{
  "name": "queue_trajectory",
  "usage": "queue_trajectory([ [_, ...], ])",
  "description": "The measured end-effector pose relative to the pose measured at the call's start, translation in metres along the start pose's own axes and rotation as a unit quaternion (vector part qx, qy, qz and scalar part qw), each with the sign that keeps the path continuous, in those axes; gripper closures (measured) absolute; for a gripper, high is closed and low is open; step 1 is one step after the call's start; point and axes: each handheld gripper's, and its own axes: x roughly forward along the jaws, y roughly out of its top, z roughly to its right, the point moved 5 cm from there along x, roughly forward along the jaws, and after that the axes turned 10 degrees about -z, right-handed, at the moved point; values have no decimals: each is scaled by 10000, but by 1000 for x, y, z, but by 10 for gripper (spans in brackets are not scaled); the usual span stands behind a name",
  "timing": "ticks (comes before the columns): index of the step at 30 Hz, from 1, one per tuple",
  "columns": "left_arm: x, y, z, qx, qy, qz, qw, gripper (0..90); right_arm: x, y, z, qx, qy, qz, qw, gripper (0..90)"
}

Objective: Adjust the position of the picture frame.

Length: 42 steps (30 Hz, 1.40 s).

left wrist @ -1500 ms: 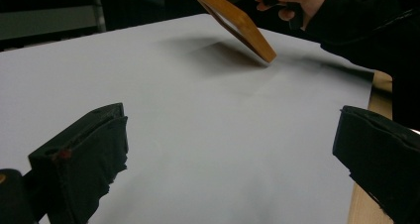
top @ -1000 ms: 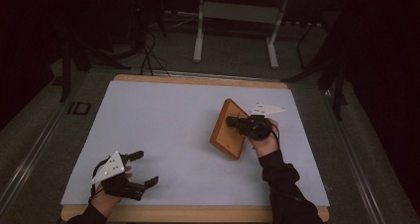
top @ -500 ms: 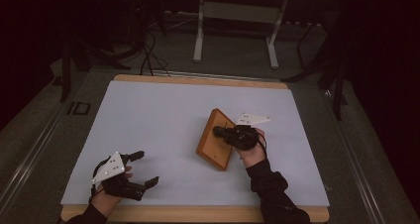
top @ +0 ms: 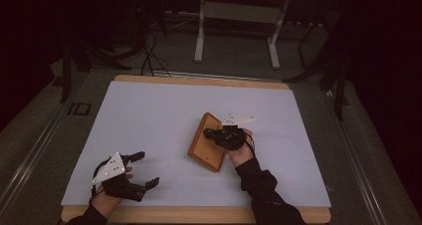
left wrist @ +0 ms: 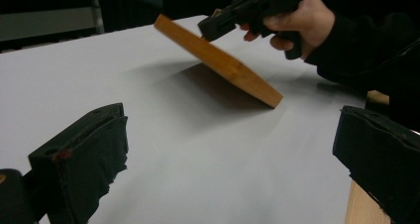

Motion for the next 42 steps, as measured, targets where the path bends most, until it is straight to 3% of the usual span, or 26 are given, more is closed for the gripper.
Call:
queue_trajectory([
  [3, 0, 0, 1, 6, -11, -8, 10000, 9, 7, 1, 2, 78, -63, 18, 9999, 851],
  [18, 0, -1, 0, 36, -12, -36, 10000, 9, 41, 3, 2, -33, -438, -213, 9988, 849],
  [27, 0, -1, 0, 21, -24, -18, 10000, 9, 52, 0, 0, -59, -488, -372, 9981, 847],
  [31, 0, -1, 1, 34, -23, -29, 10000, 9, 60, -2, -1, -95, -495, -519, 9974, 843],
  [36, 0, -1, 0, 27, -23, -36, 10000, 9, 60, -3, 0, -72, -469, -477, 9977, 841],
  [39, 0, -1, 1, 38, -19, -36, 10000, 9, 59, -3, 1, -3, -356, -503, 9981, 817],
  [40, 0, -1, 1, 36, -19, -37, 10000, 9, 58, -3, 1, 39, -249, -461, 9986, 761],
  [42, 0, -1, 1, 34, -17, -37, 10000, 9, 56, -2, 1, 30, -172, -440, 9989, 734],
])
